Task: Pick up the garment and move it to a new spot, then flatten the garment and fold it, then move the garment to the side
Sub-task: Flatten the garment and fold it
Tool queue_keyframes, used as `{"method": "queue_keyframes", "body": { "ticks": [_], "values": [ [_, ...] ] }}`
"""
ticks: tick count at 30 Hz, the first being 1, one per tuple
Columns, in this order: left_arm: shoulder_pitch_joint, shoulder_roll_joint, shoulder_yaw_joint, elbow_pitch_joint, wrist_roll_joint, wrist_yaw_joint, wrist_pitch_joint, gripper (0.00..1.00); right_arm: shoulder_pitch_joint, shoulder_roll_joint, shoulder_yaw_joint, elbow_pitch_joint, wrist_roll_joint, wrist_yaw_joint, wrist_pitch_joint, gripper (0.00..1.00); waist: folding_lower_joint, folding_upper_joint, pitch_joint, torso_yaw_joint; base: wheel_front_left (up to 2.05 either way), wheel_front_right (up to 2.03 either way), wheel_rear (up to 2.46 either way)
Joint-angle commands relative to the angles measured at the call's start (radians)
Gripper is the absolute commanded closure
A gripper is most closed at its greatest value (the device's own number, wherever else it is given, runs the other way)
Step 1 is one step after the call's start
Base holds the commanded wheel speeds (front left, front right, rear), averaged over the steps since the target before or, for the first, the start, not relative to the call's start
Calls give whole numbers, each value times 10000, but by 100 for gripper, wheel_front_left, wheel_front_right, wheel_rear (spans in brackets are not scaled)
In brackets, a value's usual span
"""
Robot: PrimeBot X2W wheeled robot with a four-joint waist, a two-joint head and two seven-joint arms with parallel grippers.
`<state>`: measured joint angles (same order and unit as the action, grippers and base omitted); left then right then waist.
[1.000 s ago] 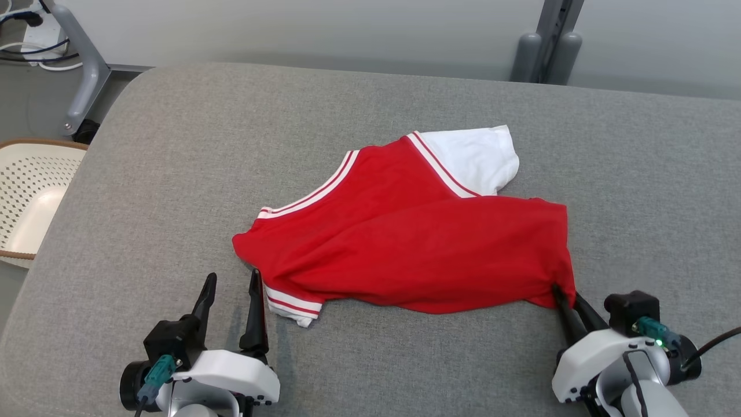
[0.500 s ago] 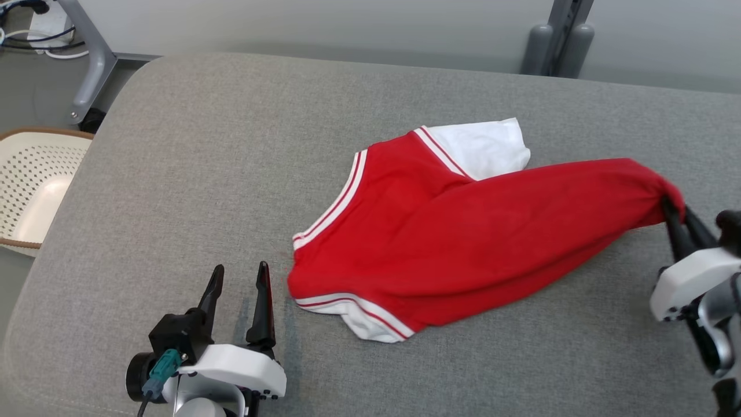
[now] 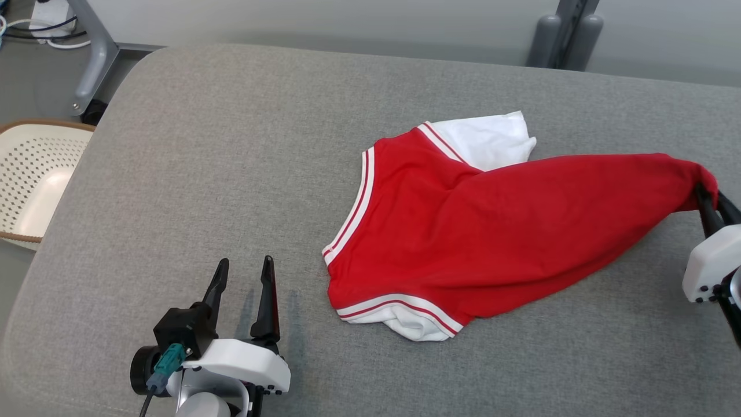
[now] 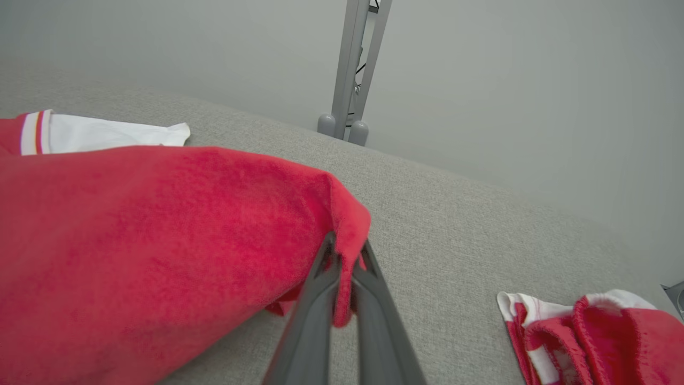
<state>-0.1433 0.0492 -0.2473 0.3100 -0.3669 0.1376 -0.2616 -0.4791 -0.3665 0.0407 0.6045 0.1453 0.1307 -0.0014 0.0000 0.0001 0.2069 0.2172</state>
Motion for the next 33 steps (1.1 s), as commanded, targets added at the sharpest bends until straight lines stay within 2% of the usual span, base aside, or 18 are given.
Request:
{"method": "queue_keyframes", "body": {
  "ticks": [1, 2, 9, 15, 20, 25, 33],
  "values": [
    [-23, 33, 4, 26, 75, 12, -46, 0, 91, -6, 28, 118, 56, 1, -166, 9, 0, -1, -90, -107, 0, 0, 0],
    [1, 33, -3, 41, 91, -9, -46, 0, 167, 16, 39, 203, 103, 1, -283, 0, 0, -1, -136, -168, 0, 0, 0],
    [107, 36, 65, 148, 259, -124, -46, 0, 685, 254, -30, 289, 220, 1, -1048, 0, 0, -1, -500, -695, 0, 0, 0],
    [170, 39, -6, 316, 343, -214, -46, 0, 1328, 702, 62, -211, 304, 1, -1500, 0, 0, -1, -765, -1112, 0, 0, 0],
    [214, 39, -23, 392, 379, -287, -46, 0, 1645, 1111, 537, -761, 238, 1, -1609, 0, 0, -1, -867, -1320, 0, 0, 0],
    [174, 39, -89, 441, 393, -314, -46, 0, 1603, 1216, 1113, -1160, 187, 1, -1401, 0, 0, -1, -881, -1267, 0, 0, 0],
    [66, 35, -248, 406, 176, -245, -46, 0, 1091, 998, 2283, -1295, 388, 1, -1071, 0, 0, -1, -729, -700, 0, 0, 0]
  ]
}}
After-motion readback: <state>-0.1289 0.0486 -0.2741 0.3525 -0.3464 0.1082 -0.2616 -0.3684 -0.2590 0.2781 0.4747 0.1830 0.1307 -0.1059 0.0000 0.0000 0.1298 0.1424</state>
